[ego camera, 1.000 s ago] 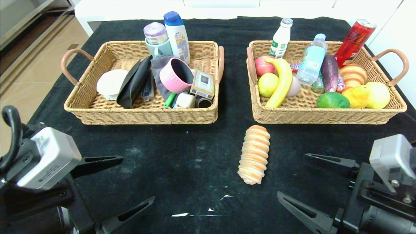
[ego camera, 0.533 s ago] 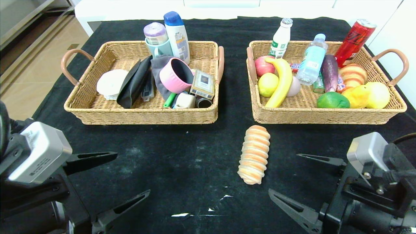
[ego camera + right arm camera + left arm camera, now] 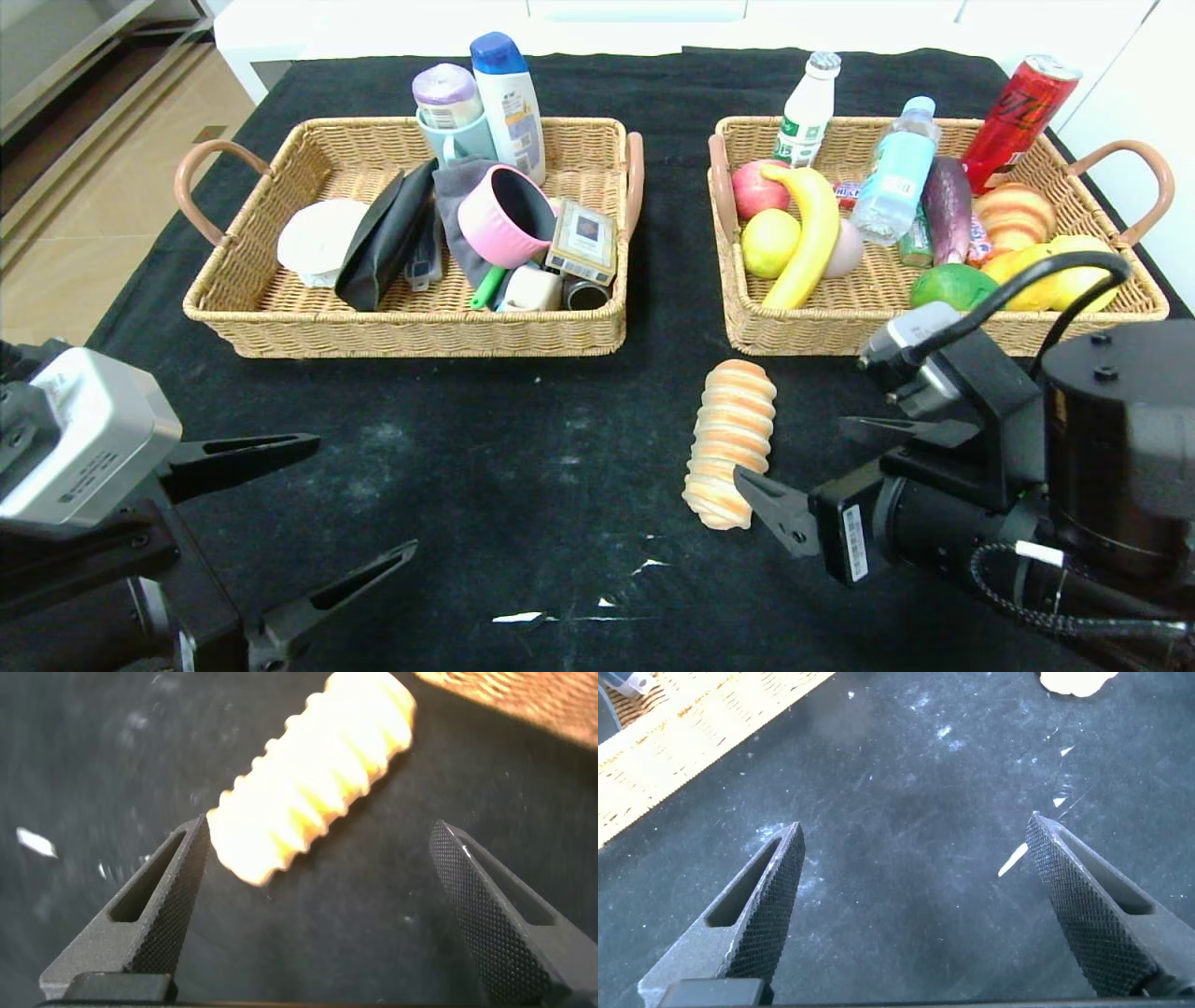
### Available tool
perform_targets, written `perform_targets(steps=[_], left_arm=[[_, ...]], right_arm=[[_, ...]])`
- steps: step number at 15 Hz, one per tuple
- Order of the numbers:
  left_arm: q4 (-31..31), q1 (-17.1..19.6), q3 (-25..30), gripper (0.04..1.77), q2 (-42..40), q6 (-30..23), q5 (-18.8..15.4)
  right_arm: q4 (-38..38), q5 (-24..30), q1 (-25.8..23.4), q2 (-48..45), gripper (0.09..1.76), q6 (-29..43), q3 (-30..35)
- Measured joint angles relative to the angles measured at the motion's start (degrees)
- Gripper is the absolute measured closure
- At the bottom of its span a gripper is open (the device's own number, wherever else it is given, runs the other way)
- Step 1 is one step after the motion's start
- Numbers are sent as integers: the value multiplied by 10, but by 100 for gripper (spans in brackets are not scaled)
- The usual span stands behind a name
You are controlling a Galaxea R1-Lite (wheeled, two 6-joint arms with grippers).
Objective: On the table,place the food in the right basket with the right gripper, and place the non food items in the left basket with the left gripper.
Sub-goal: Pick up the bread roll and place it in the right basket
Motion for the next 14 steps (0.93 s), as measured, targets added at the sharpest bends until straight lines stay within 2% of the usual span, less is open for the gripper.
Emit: perform_targets(steps=[4, 9, 11, 14], left_arm=[[0, 9, -1, 9, 0, 0, -1], [0, 14, -2, 9, 1, 0, -3], [0, 14, -2, 9, 1, 0, -4], [0, 14, -2, 9, 1, 1, -4]], right_arm=[[232, -72, 20, 31, 14, 129, -161], [456, -103, 29, 100, 14, 275, -350], [505, -111, 28, 137, 14, 321, -404], [520, -139, 23, 186, 14, 352, -452]])
